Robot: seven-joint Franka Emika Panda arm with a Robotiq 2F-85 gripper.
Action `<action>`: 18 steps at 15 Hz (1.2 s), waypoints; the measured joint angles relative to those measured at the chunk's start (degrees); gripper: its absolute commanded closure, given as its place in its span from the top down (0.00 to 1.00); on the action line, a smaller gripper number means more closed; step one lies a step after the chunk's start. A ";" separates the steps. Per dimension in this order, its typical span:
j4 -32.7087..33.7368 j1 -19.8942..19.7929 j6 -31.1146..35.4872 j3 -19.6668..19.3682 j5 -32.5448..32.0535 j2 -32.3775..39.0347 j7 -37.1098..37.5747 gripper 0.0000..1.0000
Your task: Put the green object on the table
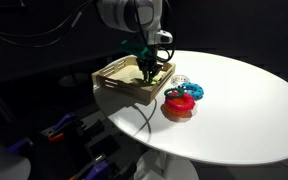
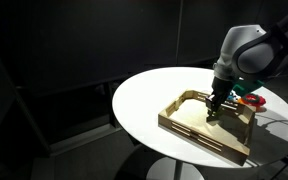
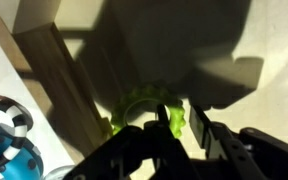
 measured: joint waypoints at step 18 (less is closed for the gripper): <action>0.10 -0.06 -0.52 0.20 0.09 -7.09 -0.13 0.07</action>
